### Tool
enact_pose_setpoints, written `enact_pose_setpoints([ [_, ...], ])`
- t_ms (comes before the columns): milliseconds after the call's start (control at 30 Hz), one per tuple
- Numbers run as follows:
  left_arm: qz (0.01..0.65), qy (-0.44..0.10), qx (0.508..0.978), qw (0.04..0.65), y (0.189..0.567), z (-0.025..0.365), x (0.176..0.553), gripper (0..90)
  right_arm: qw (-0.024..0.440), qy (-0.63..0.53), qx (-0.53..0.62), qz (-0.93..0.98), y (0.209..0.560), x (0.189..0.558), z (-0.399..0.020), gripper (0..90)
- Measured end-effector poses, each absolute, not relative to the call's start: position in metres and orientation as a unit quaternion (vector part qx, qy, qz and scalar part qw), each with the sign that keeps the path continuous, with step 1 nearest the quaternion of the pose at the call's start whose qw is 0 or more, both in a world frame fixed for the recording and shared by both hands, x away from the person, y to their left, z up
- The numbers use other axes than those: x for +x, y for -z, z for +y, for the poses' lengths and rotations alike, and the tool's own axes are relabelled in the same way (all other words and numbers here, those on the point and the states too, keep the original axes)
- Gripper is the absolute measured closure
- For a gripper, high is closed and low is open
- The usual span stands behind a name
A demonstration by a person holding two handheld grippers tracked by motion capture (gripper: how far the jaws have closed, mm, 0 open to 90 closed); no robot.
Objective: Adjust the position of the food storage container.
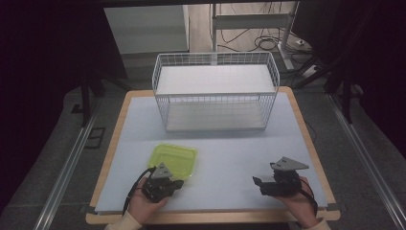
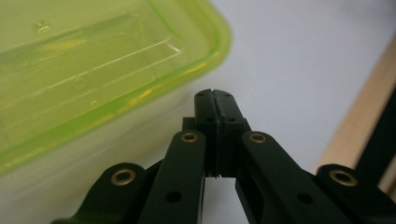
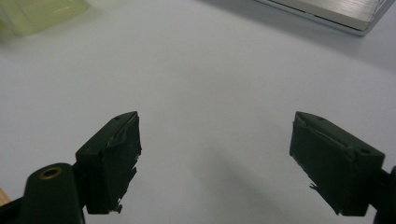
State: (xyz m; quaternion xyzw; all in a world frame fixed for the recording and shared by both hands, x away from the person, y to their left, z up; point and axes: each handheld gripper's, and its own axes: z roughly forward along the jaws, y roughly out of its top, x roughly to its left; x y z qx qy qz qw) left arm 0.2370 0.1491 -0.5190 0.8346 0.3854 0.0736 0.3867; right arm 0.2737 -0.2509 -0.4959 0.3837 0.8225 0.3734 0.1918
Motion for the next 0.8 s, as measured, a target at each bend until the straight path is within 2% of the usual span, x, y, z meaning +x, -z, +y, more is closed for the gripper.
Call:
enact_pose_setpoints([
  [167,0.396,-0.099,0.81,0.42,0.497,0.177,0.224,89.9,0.192,-0.375,0.384,0.821,0.495,0.273,-0.252,16.8],
  [333,0.437,-0.117,0.773,0.445,0.482,0.215,0.235,89.9,0.193,-0.377,0.384,0.821,0.495,0.273,-0.252,16.7],
  [633,0.495,-0.135,0.749,0.42,0.495,0.255,0.262,89.9,0.193,-0.372,0.386,0.822,0.496,0.274,-0.252,16.7],
  [800,0.515,-0.122,0.747,0.402,0.511,0.264,0.279,89.9,0.192,-0.371,0.386,0.823,0.496,0.275,-0.252,16.7],
])
